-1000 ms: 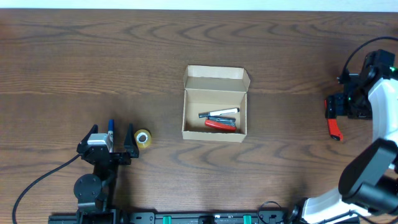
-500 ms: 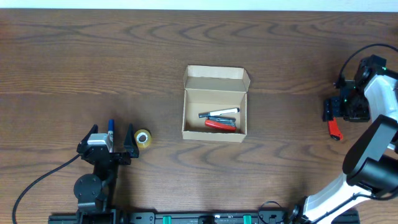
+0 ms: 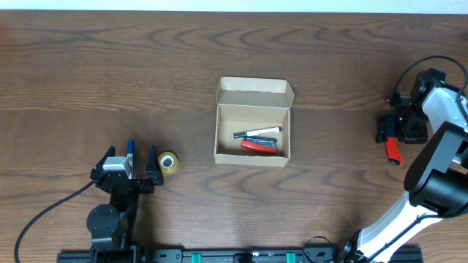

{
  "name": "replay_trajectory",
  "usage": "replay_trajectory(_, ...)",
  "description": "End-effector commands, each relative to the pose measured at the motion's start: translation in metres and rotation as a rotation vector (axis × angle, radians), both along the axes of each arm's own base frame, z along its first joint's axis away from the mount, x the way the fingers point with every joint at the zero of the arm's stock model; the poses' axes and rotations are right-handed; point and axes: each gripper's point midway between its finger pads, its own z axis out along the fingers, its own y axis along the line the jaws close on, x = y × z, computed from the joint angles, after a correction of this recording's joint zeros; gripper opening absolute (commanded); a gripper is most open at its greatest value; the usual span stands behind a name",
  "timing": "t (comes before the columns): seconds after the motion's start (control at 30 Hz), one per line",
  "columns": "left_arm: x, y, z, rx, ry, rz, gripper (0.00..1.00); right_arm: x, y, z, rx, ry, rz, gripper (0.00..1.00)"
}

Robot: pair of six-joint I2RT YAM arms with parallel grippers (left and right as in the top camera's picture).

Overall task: Pack container
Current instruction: 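Lower the right gripper and grasp the red box cutter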

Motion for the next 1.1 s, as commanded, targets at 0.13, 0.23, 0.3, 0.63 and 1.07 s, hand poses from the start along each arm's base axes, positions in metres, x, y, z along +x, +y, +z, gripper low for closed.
replay_trajectory(0.13,-0.002,-0.007,-0.015,-0.009,0.05,-0.037,0.95,0.004,-0.006,-0.009,-0.007,-0.008,0.003,0.74)
replay_trajectory(0.23,-0.002,-0.007,-0.015,-0.009,0.05,-0.037,0.95,0.006,-0.007,-0.01,-0.011,-0.018,0.003,0.74)
replay_trajectory(0.3,-0.002,-0.007,-0.015,-0.009,0.05,-0.037,0.96,0.007,-0.006,-0.011,-0.005,-0.019,0.003,0.74)
replay_trajectory(0.63,-0.002,-0.007,-0.015,-0.009,0.05,-0.037,0.95,0.0,0.001,-0.035,0.044,0.036,0.002,0.73)
replay_trajectory(1.07,-0.001,-0.007,-0.014,-0.009,0.046,-0.038,0.95,0.001,0.004,-0.038,0.059,0.034,0.001,0.14)
